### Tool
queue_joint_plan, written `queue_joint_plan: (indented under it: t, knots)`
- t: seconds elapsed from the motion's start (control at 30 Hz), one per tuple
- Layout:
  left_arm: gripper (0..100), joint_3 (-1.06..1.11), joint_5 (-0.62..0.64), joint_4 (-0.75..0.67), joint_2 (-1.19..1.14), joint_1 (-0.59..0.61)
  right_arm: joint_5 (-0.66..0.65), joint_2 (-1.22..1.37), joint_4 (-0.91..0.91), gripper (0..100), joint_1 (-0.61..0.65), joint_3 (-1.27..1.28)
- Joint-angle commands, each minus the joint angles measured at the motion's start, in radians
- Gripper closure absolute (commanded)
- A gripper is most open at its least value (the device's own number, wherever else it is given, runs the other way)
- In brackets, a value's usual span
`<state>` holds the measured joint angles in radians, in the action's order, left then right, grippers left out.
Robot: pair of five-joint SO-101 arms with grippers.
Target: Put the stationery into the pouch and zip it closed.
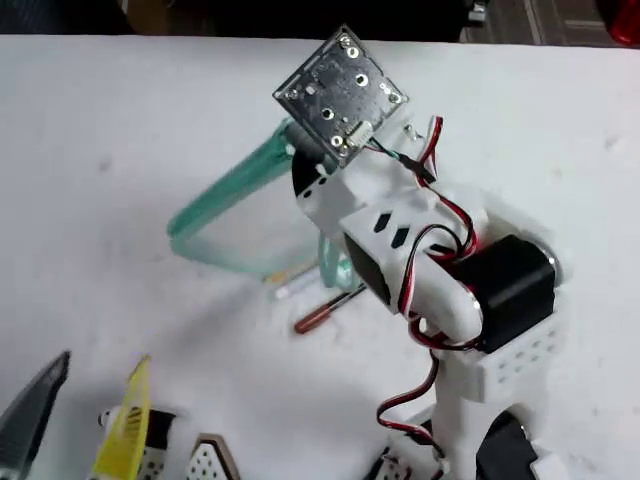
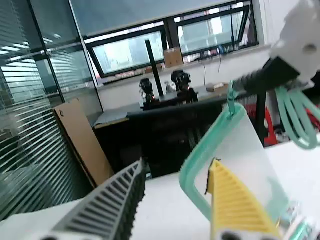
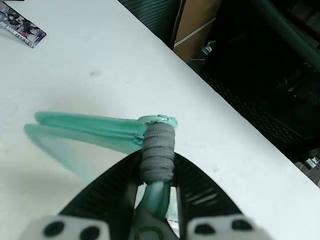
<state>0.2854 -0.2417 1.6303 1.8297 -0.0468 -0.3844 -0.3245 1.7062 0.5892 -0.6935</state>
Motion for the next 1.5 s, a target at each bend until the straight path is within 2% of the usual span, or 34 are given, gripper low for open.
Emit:
queue_joint_plan:
  t: [0.0,0.1,0.3,0.53,0.77,0.87,1.07,1.2,1.33,1.47]
  knots:
    - [78,0.157,-0.023,-0.080,-0.002,0.012,0.009,-0.031,0.004,98.1,-0.007,-0.006]
    - [78,0.262,-0.020,-0.172,-0.002,0.018,0.009,-0.035,0.008,98.1,-0.007,-0.006]
    - [78,0.387,0.018,-0.338,-0.002,0.150,0.009,-0.065,0.013,98.1,-0.019,-0.003]
    - [78,0.528,0.014,-0.334,-0.001,0.157,0.017,-0.024,0.012,98.1,-0.016,-0.003]
    - [78,0.549,0.025,-0.437,-0.001,0.166,0.017,0.025,0.005,98.1,-0.015,-0.005]
    - [78,0.549,0.101,-0.456,-0.001,0.176,0.017,0.024,0.005,98.1,-0.015,-0.011]
    - [78,0.563,0.222,-0.519,-0.001,0.317,0.017,0.016,0.010,98.1,-0.015,-0.014]
    - [78,0.624,0.298,-0.652,-0.001,0.403,0.017,-0.015,0.010,98.1,-0.008,-0.012]
    - [78,0.784,0.318,-0.842,-0.001,0.406,0.009,-0.091,0.008,98.1,0.097,-0.009]
    - [78,0.916,0.316,-0.927,-0.001,0.404,0.008,-0.139,0.007,98.1,0.174,-0.006]
